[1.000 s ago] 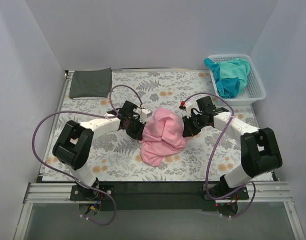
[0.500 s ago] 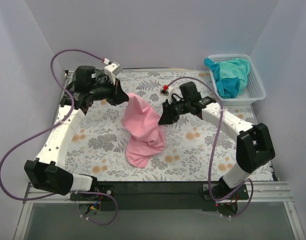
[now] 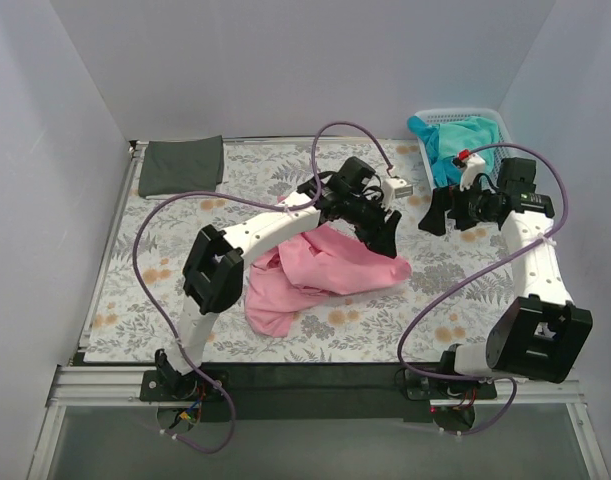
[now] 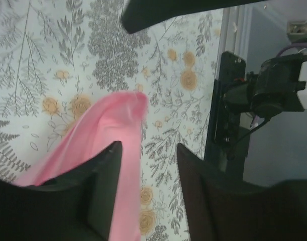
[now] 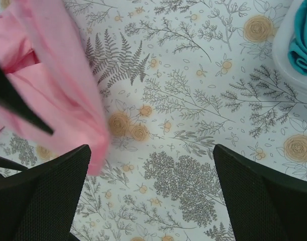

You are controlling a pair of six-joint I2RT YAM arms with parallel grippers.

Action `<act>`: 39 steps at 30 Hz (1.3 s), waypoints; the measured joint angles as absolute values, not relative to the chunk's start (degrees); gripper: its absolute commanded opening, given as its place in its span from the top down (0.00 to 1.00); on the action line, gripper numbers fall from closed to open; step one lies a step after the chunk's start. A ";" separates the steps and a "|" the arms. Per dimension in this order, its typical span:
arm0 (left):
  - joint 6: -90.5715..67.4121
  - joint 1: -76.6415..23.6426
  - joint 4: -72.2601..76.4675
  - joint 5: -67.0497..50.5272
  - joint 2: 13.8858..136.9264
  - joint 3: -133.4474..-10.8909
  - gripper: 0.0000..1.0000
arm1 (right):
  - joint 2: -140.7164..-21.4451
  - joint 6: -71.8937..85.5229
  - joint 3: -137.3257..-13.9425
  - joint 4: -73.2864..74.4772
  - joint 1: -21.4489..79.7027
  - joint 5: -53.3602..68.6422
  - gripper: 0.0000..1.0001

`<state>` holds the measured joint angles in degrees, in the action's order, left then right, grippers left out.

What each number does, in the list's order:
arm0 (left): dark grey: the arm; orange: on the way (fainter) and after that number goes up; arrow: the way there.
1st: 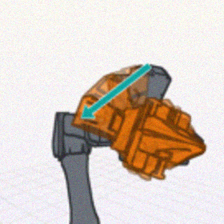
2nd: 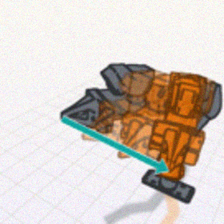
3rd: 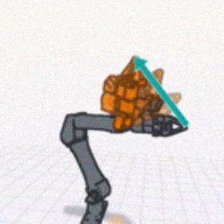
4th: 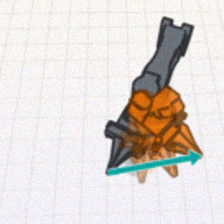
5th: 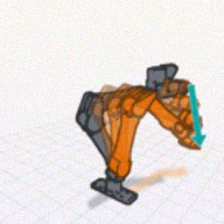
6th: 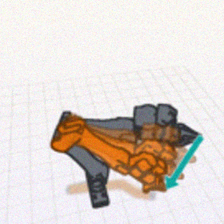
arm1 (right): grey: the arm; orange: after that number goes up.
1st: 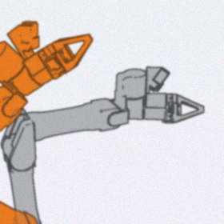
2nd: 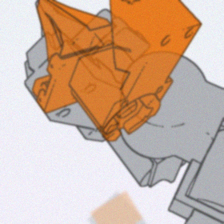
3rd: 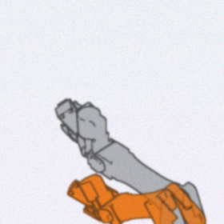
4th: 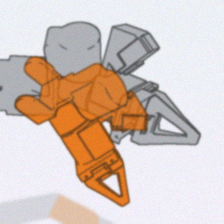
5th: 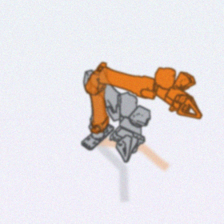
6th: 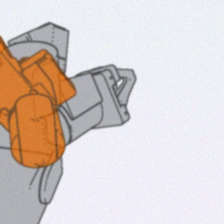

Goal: Fold and stack the t-shirts
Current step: Flatten the tshirt out

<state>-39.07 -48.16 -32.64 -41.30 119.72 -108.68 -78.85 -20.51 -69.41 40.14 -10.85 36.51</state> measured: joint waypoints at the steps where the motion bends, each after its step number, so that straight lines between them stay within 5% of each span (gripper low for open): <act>1: -38.74 -48.73 -34.68 -40.49 121.78 -110.91 0.34 | -78.17 -21.63 -69.19 41.23 -10.66 36.62 0.02; 2: -38.00 -48.77 -36.32 -39.77 122.41 -111.63 0.33 | -77.69 -22.48 -69.06 42.11 -10.24 36.82 0.02; 4: -37.41 -47.20 -39.59 -39.88 121.30 -110.91 0.07 | -77.54 -23.66 -68.69 43.16 -8.99 37.15 0.02; 6: -36.99 -42.68 -39.59 -42.15 116.16 -105.19 0.05 | -78.24 -24.32 -68.40 43.77 -6.59 37.17 0.02; 13: -34.44 -13.82 -41.36 -38.37 90.08 -79.79 0.20 | -84.79 -23.70 -68.38 40.21 7.25 34.65 0.18; 23: -34.79 -16.64 -42.65 -28.16 80.09 -50.61 0.23 | -102.56 -24.93 -70.35 35.94 20.03 24.14 0.20; 27: -35.83 -16.58 -39.62 -25.19 82.11 -49.08 0.27 | -104.33 -25.80 -69.10 35.62 21.04 20.78 0.38; 30: -36.34 -16.58 -36.60 -24.47 85.36 -49.50 0.33 | -106.06 -25.47 -69.69 34.57 21.12 18.17 0.60; 33: -37.10 -16.58 -34.50 -24.56 89.82 -51.46 0.52 | -107.42 -25.10 -71.00 34.22 21.02 15.66 0.77; 34: -37.34 -16.58 -33.82 -24.71 91.57 -52.62 0.64 | -107.72 -25.02 -71.40 34.26 20.82 15.22 0.90; 35: -37.30 -16.58 -33.47 -24.91 92.92 -53.65 1.00 | -107.87 -25.21 -71.57 34.28 20.60 14.81 0.96; 39: -37.30 -15.73 -32.60 -25.28 97.82 -59.33 1.00 | -107.92 -25.02 -71.64 34.46 19.77 13.47 0.99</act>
<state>-37.30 -15.73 -32.60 -25.28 97.82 -59.33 -107.92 -25.02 -71.64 34.46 19.77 13.47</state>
